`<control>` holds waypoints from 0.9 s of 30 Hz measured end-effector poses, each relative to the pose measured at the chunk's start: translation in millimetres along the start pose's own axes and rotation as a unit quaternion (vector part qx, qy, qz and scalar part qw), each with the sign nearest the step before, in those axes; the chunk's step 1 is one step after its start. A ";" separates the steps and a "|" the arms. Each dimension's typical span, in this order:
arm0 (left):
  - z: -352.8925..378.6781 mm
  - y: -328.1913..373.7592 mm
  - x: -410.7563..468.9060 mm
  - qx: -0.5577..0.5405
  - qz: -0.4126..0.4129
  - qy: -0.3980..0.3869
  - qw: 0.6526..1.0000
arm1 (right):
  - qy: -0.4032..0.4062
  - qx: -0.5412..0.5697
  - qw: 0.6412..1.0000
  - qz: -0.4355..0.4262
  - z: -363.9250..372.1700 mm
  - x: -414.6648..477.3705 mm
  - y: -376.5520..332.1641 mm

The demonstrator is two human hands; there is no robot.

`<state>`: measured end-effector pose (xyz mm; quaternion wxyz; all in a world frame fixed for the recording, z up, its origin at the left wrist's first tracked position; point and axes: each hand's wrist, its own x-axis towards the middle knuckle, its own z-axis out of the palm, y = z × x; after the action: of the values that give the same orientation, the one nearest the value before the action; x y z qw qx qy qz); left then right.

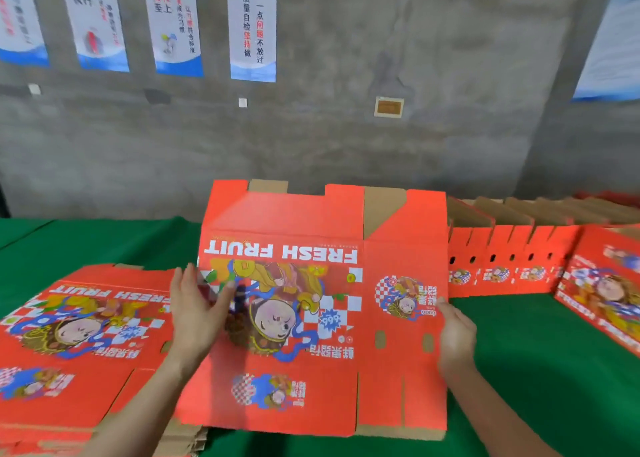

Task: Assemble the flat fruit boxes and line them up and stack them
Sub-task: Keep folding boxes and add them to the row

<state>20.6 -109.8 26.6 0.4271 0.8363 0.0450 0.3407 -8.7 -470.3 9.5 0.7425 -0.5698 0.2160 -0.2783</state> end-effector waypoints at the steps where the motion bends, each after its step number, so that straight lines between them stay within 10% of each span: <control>1: 1.0 8.3 3.3 -0.055 -0.021 0.004 0.998 | 0.008 -0.002 1.000 -0.005 -18.2 8.4 -1.7; 8: 15.3 63.1 -3.6 -0.410 -0.165 -0.242 0.864 | 0.021 -0.084 0.995 -0.043 -94.5 36.3 -4.6; 17: 27.5 93.6 -63.1 -0.412 -0.126 -0.185 0.884 | -0.080 -0.299 0.848 -0.431 -73.4 15.4 -72.1; 23: 16.1 113.4 -99.2 -0.402 -0.133 -0.153 0.893 | -0.216 -0.361 0.869 -0.263 -50.9 10.0 -92.0; 27: 13.9 120.4 -112.0 -0.385 -0.136 -0.141 0.902 | -0.287 -0.451 0.807 -0.252 -61.2 19.7 -93.3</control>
<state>-82.4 -236.3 51.2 0.7598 0.6319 -0.0371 0.1484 -48.5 -546.0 83.9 0.3342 -0.9286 -0.0566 -0.1506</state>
